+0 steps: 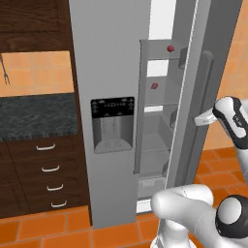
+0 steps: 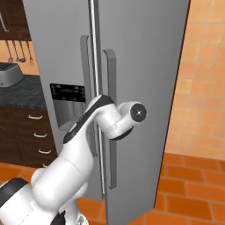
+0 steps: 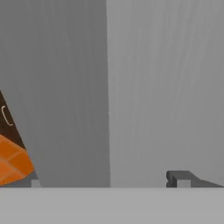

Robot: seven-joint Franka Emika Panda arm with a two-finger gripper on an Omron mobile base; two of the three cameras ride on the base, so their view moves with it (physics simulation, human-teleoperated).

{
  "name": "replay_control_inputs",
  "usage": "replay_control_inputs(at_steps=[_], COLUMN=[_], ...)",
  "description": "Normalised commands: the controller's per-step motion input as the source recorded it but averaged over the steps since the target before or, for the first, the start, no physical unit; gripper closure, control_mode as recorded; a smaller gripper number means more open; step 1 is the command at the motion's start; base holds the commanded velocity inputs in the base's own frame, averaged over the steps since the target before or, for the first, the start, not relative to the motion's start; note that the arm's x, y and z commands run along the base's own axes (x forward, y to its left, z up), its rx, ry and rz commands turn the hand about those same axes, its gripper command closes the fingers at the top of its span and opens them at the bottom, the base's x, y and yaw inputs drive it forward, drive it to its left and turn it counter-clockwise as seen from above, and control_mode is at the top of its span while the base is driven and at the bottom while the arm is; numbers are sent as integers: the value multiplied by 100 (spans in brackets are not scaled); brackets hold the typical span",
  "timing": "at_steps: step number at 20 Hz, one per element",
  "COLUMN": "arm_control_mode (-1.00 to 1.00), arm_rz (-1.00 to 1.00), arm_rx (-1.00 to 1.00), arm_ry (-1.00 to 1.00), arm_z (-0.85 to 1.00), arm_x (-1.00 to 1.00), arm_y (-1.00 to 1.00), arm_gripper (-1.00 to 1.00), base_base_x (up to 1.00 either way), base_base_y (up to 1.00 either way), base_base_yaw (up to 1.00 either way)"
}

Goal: Take the strawberry from the fridge and place it on top of the pancake, located on the dining counter.

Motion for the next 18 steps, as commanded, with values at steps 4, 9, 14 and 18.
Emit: replay_control_inputs(at_steps=[4,9,14,18], arm_control_mode=[-100,-100,-100,-100], arm_rz=[19,7,0,-1], arm_rx=[0,0,-1,0], arm_ry=[-20,-20,-10,-11], arm_z=[-1,2,23,45], arm_x=[0,-32,-29,-63], arm_y=[3,2,0,-8], arm_gripper=[-100,-100,-100,-100], base_base_x=[0,0,0,0], base_base_y=[0,0,0,0], base_base_yaw=[0,0,0,0])
